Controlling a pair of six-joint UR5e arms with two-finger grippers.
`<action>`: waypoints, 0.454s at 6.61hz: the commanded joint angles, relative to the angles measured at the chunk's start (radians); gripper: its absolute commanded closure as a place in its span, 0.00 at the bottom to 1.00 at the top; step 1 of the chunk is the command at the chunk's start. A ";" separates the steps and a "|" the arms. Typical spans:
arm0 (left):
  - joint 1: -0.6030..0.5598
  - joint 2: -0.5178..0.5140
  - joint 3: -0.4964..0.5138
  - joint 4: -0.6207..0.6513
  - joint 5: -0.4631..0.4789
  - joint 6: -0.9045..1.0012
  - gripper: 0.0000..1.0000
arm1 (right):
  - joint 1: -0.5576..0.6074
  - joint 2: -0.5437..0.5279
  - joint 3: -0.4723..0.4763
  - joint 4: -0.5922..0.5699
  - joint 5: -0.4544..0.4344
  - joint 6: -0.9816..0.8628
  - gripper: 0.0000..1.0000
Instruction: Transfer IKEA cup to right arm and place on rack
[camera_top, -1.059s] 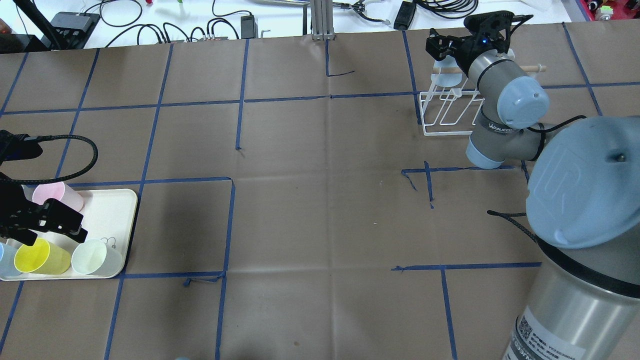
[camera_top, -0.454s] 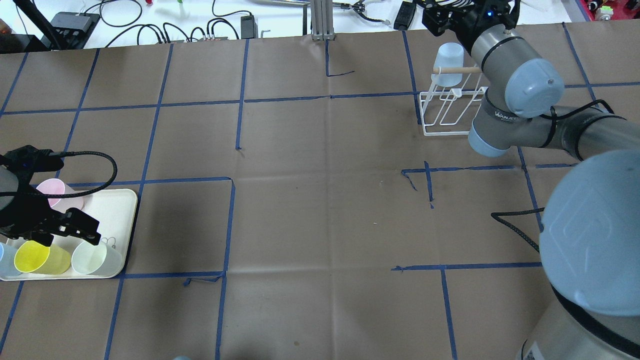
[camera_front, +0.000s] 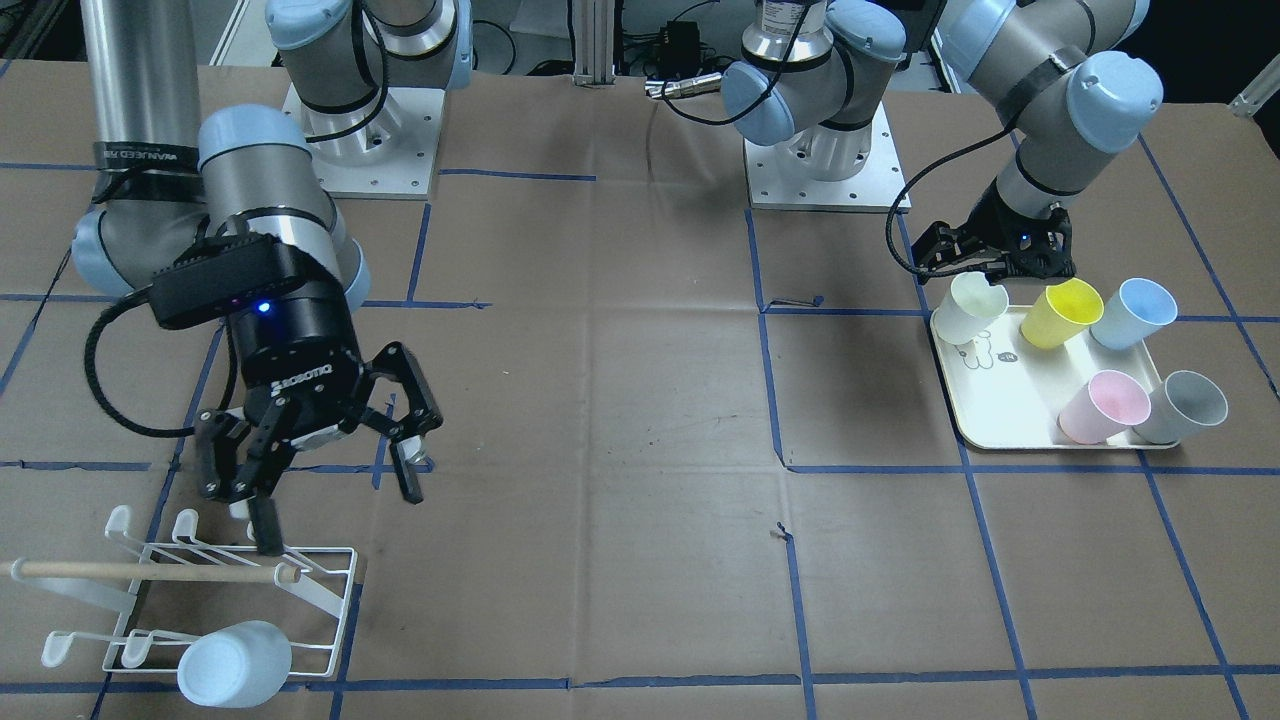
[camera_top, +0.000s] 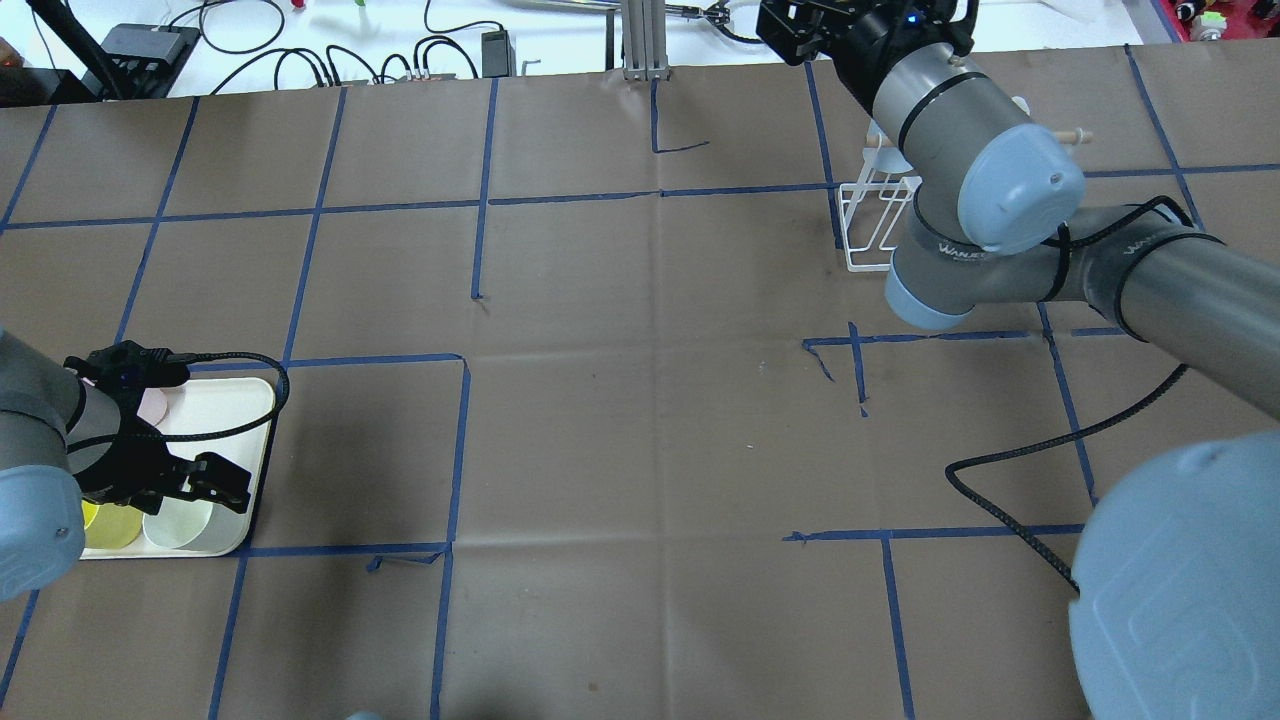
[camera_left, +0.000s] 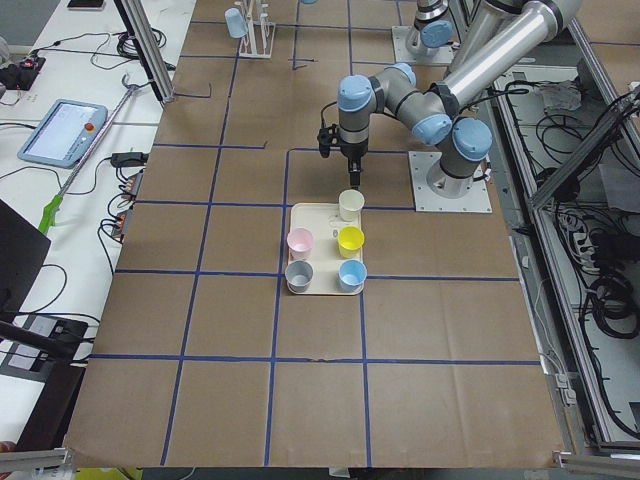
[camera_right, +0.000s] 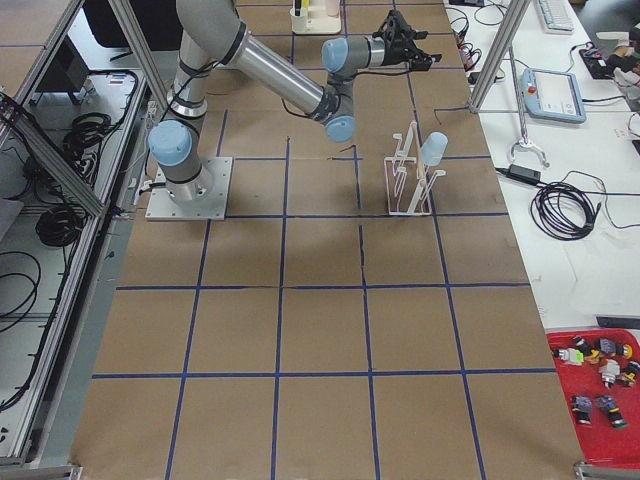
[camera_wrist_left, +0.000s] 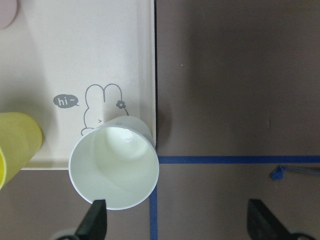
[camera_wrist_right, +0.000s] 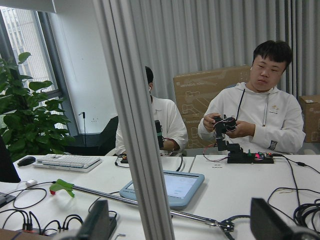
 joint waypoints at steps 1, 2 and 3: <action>0.000 -0.065 -0.017 0.071 0.006 0.001 0.02 | 0.093 -0.049 0.009 -0.002 -0.002 0.240 0.00; 0.000 -0.096 -0.016 0.075 0.017 -0.001 0.03 | 0.107 -0.049 0.008 -0.002 -0.001 0.381 0.00; 0.001 -0.120 -0.016 0.106 0.034 0.001 0.04 | 0.109 -0.049 0.014 0.000 0.001 0.440 0.00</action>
